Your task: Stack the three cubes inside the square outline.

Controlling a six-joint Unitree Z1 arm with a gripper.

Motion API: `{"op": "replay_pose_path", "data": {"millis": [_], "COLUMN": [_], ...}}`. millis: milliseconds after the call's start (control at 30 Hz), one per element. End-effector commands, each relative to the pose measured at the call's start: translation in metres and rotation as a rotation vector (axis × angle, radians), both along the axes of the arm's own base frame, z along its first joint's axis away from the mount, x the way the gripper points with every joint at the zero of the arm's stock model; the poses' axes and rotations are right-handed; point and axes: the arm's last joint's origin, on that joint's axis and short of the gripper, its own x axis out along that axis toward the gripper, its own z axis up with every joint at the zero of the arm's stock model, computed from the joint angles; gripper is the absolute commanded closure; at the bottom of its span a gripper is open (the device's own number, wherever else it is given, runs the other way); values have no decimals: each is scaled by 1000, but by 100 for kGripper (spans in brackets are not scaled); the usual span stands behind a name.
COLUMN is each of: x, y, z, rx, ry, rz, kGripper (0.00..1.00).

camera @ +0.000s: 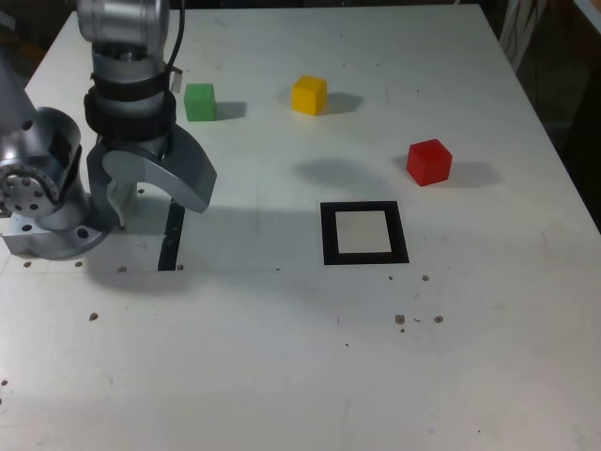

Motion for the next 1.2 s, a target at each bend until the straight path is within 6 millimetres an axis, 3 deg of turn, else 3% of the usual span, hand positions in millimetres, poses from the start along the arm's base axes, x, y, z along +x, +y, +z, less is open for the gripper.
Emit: {"op": "replay_pose_path", "data": {"millis": [0,267,433,733,1167], "x": [-1,-2,10,77,177], "y": [1,1,2,3,8], "z": [1,4,26,88,124], "rx": [3,0,8,13,73], "ry": [-10,-4,-41,-214,-284], "rz": [-1,-11,-32,-57,-119], "kGripper": [1,1,1,2,3]}}
